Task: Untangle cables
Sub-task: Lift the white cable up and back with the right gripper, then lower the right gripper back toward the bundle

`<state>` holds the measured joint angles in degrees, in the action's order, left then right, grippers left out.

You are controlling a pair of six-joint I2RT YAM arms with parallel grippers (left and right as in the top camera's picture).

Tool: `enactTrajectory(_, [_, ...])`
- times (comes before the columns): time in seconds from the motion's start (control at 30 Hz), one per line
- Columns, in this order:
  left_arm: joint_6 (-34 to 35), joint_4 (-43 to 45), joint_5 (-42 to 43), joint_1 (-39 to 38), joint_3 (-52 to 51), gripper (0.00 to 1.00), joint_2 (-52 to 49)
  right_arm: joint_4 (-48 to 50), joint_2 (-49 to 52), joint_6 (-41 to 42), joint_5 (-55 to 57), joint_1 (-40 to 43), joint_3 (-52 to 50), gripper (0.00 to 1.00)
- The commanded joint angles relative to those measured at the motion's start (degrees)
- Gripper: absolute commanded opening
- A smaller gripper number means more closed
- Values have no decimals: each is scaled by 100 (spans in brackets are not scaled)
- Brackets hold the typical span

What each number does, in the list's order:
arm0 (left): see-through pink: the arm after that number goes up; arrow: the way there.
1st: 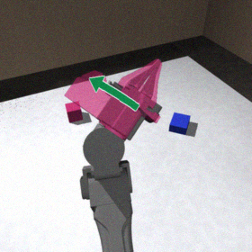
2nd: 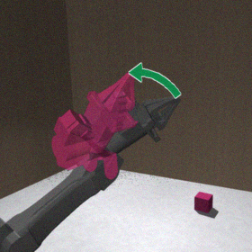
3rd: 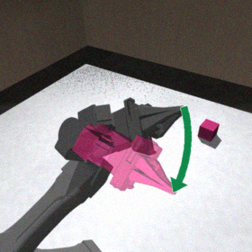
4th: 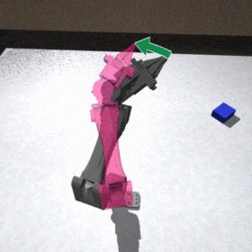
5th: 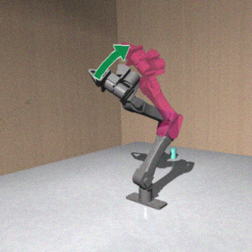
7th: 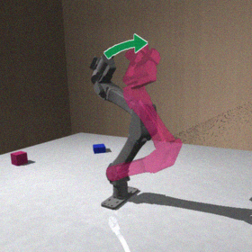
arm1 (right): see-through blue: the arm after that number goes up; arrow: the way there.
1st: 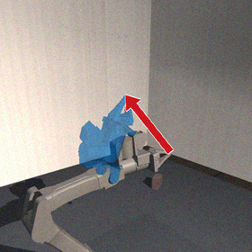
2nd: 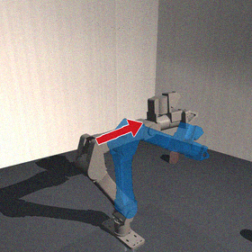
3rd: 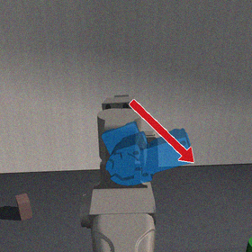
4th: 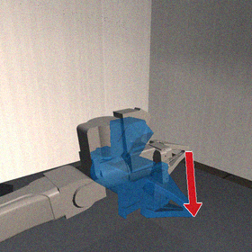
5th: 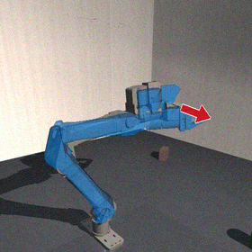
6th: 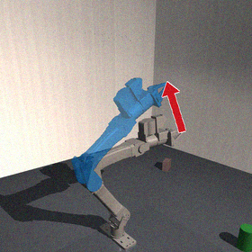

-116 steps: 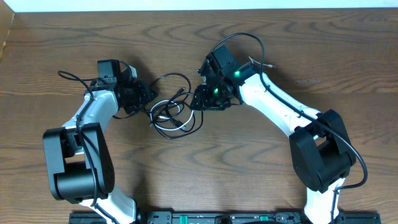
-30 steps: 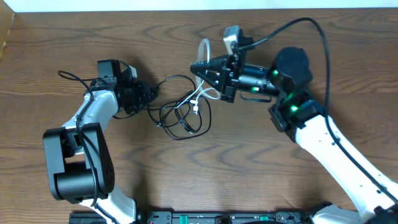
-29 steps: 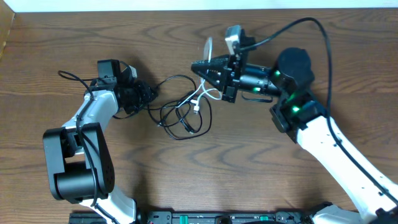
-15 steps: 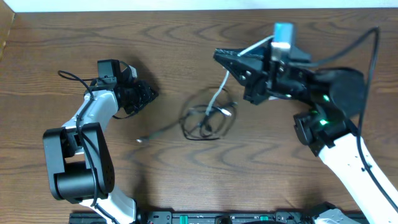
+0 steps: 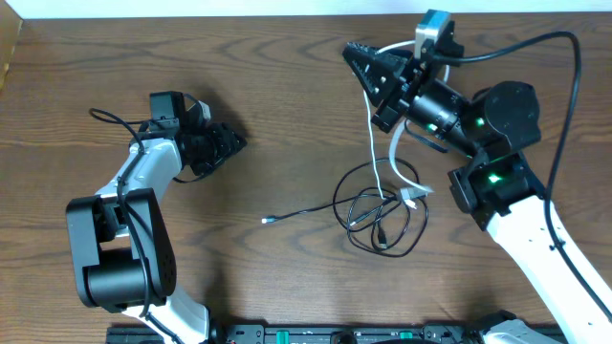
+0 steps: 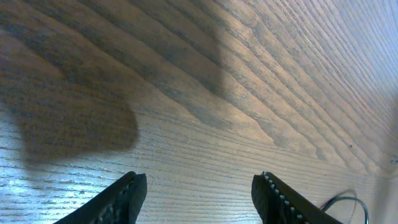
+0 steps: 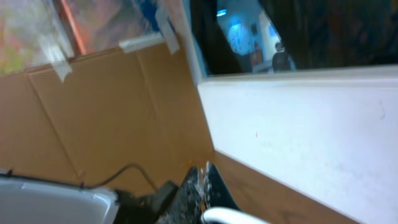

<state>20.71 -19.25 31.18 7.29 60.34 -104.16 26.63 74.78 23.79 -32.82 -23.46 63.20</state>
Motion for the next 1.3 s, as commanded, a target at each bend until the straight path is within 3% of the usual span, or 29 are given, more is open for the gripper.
enactTrajectory(0.0, [-72, -15, -48, 2, 31, 60, -52, 153, 61, 531, 911, 13, 13, 1])
enactTrajectory(0.07, [-72, -15, -15, 2, 31, 61, -52, 448, 87, 960, 1287, 26, 15, 2])
enactTrajectory(0.13, [-72, -15, -7, 2, 31, 63, -52, 1252, 85, 1222, 914, 35, 20, 1])
enactTrajectory(0.3, [-74, -15, -9, 2, 31, 63, -52, 4881, 13, 1283, -1421, 66, 96, 1])
enactTrajectory(0.4, [-72, -15, -9, 2, 31, 64, -52, 5252, -129, 1285, -1718, 249, 96, 1])
enactTrajectory(0.47, [-72, -15, -9, 2, 31, 64, -52, 4610, -214, 1283, -1722, 448, 94, 1])
enactTrajectory(0.53, [-72, -15, -9, 2, 31, 63, -52, 3370, -225, 1178, -1552, 608, 94, 1])
enactTrajectory(0.63, [-72, -13, -9, 2, 31, 64, -52, 706, -146, 706, -304, 708, 94, 1])
enactTrajectory(0.7, [-72, -15, -9, 2, 31, 64, -52, -798, -33, 1045, 817, 686, 94, 1])
enactTrajectory(0.8, [-72, -20, -9, 2, 31, 64, -52, -2205, 188, 1370, 907, 688, 92, 1])
enactTrajectory(0.93, [-101, -35, 157, 2, 31, 64, -52, -2774, 420, 1049, 291, 693, 92, 1])
enactTrajectory(1.07, [-549, 52, 905, 2, 33, 64, -52, -3088, 459, 975, 114, 695, 92, 1])
enactTrajectory(1.27, [-686, 52, 1276, -33, 35, 64, -50, -3161, 459, 918, -374, 728, 92, 1])
